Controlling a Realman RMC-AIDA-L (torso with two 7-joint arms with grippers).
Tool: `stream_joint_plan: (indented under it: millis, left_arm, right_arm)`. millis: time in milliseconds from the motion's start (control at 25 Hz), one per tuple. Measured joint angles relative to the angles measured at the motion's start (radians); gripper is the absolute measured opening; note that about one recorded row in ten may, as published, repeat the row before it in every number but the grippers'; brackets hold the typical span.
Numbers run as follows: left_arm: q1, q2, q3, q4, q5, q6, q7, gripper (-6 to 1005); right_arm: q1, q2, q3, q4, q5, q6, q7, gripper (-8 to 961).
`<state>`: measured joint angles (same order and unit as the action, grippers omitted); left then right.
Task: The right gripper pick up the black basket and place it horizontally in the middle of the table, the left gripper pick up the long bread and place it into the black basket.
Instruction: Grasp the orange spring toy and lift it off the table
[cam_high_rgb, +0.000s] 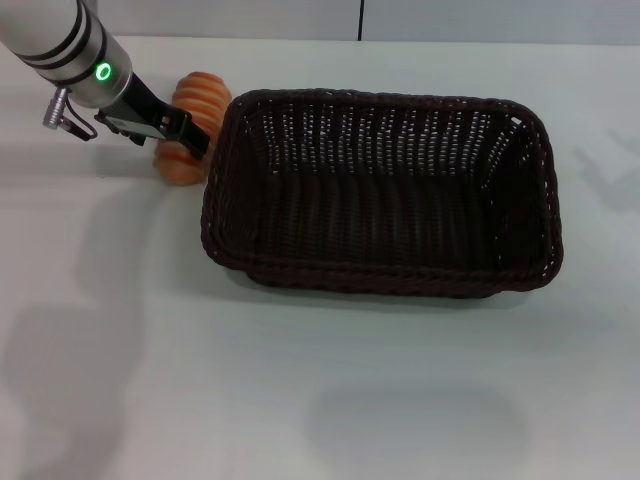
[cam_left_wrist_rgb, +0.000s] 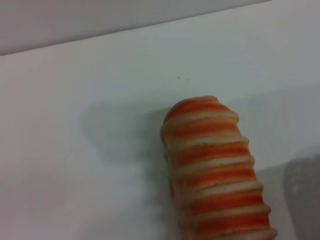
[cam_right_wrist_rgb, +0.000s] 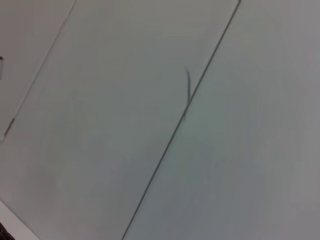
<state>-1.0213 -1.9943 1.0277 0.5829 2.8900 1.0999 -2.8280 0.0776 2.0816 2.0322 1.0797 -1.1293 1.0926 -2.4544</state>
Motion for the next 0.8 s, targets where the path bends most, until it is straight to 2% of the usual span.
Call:
stream_joint_plan:
  millis: [800]
  left_arm:
    - [0.019, -0.011, -0.002, -0.027, -0.002, -0.020, 0.007, 665]
  right_arm:
    - [0.036, 0.000, -0.023, -0.010, 0.000, -0.005, 0.000, 542]
